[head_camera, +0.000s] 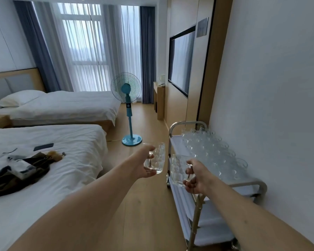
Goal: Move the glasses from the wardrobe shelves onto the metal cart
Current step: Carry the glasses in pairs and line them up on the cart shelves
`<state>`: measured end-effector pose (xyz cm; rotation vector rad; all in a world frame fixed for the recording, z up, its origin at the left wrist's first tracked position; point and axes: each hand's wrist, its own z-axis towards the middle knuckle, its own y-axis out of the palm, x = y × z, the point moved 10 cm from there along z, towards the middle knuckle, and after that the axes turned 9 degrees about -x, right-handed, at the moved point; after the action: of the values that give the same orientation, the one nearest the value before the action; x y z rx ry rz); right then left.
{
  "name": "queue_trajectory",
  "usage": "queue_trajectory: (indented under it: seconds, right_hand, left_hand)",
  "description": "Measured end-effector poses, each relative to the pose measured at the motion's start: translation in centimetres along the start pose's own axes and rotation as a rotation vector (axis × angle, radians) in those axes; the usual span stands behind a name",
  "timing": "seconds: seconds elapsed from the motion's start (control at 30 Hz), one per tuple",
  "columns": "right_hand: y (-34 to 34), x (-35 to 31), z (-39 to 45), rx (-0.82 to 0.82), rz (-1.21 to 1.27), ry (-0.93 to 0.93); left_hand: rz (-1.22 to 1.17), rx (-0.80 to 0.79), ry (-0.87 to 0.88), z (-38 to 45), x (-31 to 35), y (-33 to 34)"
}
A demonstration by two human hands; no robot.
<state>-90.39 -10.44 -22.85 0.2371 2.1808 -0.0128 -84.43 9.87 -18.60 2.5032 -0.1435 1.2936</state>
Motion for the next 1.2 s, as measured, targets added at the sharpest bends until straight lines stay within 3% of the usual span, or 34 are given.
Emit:
queue_trajectory:
  seconds: [0.4, 0.67, 1.0, 1.2]
  right_hand:
    - [3.5, -8.5, 15.4, -0.028, -0.003, -0.022]
    - [3.6, -13.3, 27.9, -0.059, 0.013, 0.064]
    - [1.1, -13.2, 38.2, -0.003, 0.041, 0.221]
    - [-0.7, -13.9, 42.7, 0.064, 0.116, 0.214]
  left_hand:
    - [0.020, 0.030, -0.017, 13.5, 7.1, -5.1]
    - [0.027, 0.044, -0.065, 24.6, 13.3, -6.6]
    - [0.029, 0.046, -0.178, 37.0, 14.4, -6.9]
    - [0.102, 0.038, -0.247, 44.3, 15.3, -6.0]
